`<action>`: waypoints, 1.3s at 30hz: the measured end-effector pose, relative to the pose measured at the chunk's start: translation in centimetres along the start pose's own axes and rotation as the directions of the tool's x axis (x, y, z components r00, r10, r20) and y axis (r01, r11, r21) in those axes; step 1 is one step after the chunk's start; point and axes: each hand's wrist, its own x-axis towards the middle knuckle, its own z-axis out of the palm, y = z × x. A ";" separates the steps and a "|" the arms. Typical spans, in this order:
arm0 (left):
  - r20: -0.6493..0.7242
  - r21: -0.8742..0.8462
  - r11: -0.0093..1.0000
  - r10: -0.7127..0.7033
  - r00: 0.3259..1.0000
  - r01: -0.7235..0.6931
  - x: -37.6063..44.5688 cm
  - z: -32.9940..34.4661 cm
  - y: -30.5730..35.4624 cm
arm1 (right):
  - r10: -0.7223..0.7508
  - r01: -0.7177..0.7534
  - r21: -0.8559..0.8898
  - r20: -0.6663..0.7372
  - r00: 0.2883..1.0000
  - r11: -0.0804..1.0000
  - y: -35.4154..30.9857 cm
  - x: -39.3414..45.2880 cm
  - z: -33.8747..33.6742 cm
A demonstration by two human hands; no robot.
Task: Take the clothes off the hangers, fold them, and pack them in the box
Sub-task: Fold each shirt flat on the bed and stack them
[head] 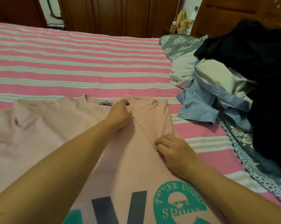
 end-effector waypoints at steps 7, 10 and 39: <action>-0.168 0.331 0.942 -0.001 0.986 0.057 -13.0 -14.8 -10.0 | 0.379 -0.328 -0.208 0.292 0.878 0.921 -4.5 7.4 -4.3; -0.391 0.471 0.832 -0.102 0.915 0.294 -17.3 -24.1 -17.5 | 0.331 -0.326 -0.061 0.235 0.914 0.943 -10.2 13.3 -3.8; -0.404 -0.387 0.884 -0.417 0.814 0.261 -13.3 -26.9 -25.9 | 0.145 -0.303 0.352 0.410 0.901 0.886 -22.8 44.5 8.5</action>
